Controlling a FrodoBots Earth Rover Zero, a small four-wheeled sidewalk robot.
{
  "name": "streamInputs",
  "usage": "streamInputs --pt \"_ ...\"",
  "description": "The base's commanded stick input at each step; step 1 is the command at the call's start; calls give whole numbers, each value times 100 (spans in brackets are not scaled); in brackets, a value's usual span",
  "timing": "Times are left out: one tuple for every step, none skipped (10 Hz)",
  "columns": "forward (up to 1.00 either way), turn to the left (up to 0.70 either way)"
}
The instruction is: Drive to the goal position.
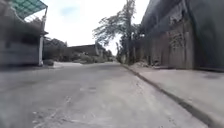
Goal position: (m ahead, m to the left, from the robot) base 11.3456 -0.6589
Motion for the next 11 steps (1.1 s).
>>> streamInputs --pt "100 0" --pt "100 0" --pt "100 0" --pt "100 0" --pt "100 0" --pt "100 0" --pt "100 0" --pt "100 0" --pt "100 0" --pt "100 0" --pt "100 -1"
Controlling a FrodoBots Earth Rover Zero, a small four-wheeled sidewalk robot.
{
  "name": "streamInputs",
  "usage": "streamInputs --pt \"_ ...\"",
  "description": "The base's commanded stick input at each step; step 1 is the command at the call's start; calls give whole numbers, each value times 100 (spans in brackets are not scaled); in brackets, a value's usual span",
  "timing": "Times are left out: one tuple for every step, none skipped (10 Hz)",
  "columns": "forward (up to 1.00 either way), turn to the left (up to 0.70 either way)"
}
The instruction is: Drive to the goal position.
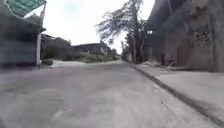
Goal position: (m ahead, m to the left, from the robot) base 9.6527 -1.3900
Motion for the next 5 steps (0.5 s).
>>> streamInputs --pt "100 -23" --pt "100 -39" --pt "100 -39" --pt "100 -39" --pt "100 -20"
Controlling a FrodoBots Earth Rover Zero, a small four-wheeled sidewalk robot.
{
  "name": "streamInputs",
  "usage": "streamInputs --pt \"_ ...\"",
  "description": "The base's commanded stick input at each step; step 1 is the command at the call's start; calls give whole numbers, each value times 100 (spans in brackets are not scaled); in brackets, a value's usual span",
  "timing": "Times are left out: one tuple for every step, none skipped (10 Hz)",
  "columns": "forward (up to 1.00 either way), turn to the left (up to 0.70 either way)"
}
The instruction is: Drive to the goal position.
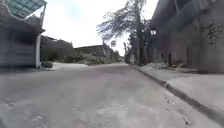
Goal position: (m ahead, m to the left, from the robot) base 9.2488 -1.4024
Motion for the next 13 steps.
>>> streamInputs --pt "100 0" --pt "100 0" --pt "100 0" --pt "100 0" --pt "100 0" --pt "100 0" --pt "100 0" --pt "100 0" --pt "100 0" --pt "100 0" --pt "100 0" --pt "100 0" --pt "100 0"
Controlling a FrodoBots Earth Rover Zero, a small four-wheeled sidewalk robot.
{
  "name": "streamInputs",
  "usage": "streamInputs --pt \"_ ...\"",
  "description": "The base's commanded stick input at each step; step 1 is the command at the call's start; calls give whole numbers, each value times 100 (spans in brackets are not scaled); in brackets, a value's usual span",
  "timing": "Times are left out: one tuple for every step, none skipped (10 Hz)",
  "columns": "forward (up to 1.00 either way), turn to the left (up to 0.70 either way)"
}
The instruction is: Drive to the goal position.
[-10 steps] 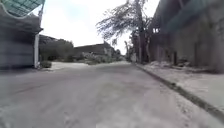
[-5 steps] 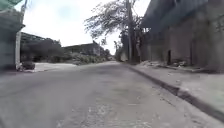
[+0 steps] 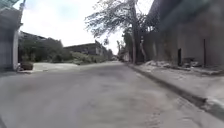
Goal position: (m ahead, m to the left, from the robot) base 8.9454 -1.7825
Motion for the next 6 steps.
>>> streamInputs --pt "100 0" --pt "100 0" --pt "100 0" --pt "100 0" --pt "100 0" --pt "100 0"
